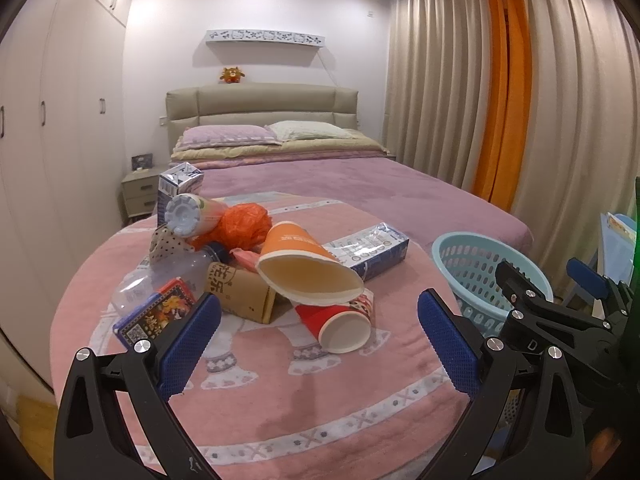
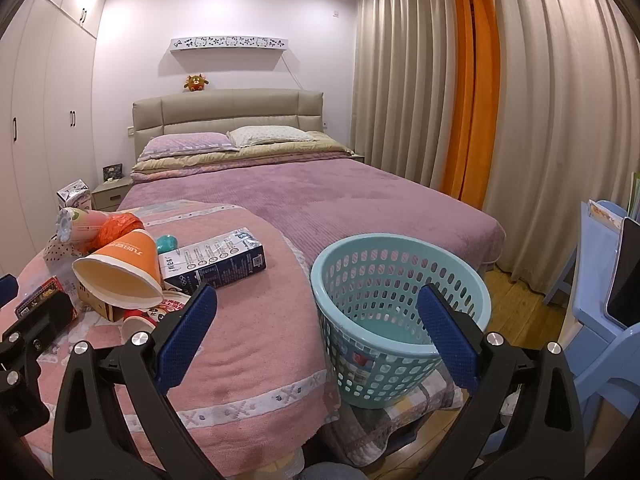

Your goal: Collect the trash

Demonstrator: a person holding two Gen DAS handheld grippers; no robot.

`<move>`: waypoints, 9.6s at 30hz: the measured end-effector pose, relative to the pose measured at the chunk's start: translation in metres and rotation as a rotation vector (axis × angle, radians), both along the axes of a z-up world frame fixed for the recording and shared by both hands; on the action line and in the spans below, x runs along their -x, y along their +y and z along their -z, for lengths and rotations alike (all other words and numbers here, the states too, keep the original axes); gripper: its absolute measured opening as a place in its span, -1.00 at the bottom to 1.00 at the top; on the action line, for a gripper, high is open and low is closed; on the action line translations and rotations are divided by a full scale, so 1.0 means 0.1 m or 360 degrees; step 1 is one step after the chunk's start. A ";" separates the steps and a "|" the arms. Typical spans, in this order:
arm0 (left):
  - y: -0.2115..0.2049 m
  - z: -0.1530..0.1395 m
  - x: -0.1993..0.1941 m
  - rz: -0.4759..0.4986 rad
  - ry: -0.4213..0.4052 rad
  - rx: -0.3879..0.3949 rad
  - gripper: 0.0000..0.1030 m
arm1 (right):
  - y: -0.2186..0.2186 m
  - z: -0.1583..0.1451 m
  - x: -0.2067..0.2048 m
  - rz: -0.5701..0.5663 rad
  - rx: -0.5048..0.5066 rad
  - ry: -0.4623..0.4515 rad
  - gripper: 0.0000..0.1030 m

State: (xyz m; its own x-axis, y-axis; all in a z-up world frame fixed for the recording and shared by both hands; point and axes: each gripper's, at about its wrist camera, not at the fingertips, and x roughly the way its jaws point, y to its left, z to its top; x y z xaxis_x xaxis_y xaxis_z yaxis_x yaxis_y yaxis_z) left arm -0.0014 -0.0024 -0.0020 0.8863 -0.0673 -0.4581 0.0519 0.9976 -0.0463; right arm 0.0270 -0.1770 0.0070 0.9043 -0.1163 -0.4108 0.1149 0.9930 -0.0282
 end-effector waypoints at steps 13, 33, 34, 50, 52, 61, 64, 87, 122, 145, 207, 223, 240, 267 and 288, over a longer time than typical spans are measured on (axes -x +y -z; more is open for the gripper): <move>0.49 0.00 0.04 -0.0140 -0.0001 0.0032 0.85 | 0.06 -0.01 -0.05 -0.0020 0.0021 0.0011 0.86; 0.89 -0.02 0.05 -0.0223 0.0003 0.0094 0.85 | 0.20 -0.08 -0.07 -0.0058 0.0045 -0.0004 0.86; 0.89 -0.01 0.05 -0.0221 0.0005 0.0090 0.85 | 0.20 -0.07 -0.07 -0.0060 0.0042 0.0001 0.86; 1.88 0.24 -0.09 -0.0293 0.0293 0.0292 0.83 | 0.68 -0.08 -0.54 -0.0455 -0.0093 0.0231 0.58; 1.89 0.27 -0.17 -0.0261 0.0328 0.0287 0.78 | 0.77 -0.04 -0.61 -0.0501 -0.0081 0.0267 0.57; 1.78 0.49 -0.52 -0.0150 0.0514 0.0282 0.45 | 1.03 0.10 -0.81 -0.0665 -0.0061 0.0401 0.32; 1.73 0.54 -0.56 -0.0137 0.0552 0.0297 0.33 | 1.07 0.13 -0.87 -0.0689 -0.0041 0.0430 0.32; 1.34 0.30 -0.15 -0.0132 0.0391 0.0233 -0.71 | 1.07 0.11 -0.98 -0.0788 -0.0016 0.0384 -0.95; -0.80 -0.23 -1.29 0.0638 0.0221 0.0159 -0.71 | -1.00 -0.29 -0.94 -0.0112 -0.0304 0.0164 -0.95; -1.78 0.65 -1.89 0.0876 0.0658 0.0276 0.10 | -1.86 0.56 -1.17 0.0153 -0.0487 0.0521 -0.65; 2.40 -0.15 -1.66 -0.0177 0.0358 0.0425 0.26 | 0.39 0.20 -1.18 -0.0467 -0.0210 0.0429 0.19; 2.93 0.44 -0.88 -0.0225 0.0458 0.0515 0.27 | 0.59 0.15 -1.05 -0.0519 -0.0170 0.0417 0.19; 2.76 0.41 -1.28 -0.0108 0.0511 0.0450 0.40 | 0.70 0.16 -1.03 -0.0528 -0.0146 0.0425 0.19; 2.69 0.29 -0.94 -0.0345 0.0424 0.0290 -0.29 | 1.06 0.56 -1.02 -0.0692 -0.0234 0.0678 0.44; 2.48 -0.17 -0.38 -0.0304 0.0223 0.0355 -0.29 | 1.00 0.16 -0.68 -0.0793 -0.0218 0.0479 0.16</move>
State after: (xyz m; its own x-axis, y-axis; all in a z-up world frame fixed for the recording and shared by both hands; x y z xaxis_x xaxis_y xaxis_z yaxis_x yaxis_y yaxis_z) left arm 0.0371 0.2454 0.0147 0.8221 -0.0184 -0.5690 -0.1573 0.9532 -0.2582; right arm 0.0948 -0.0775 -0.0090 0.6777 0.3641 -0.6389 -0.3589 0.9221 0.1448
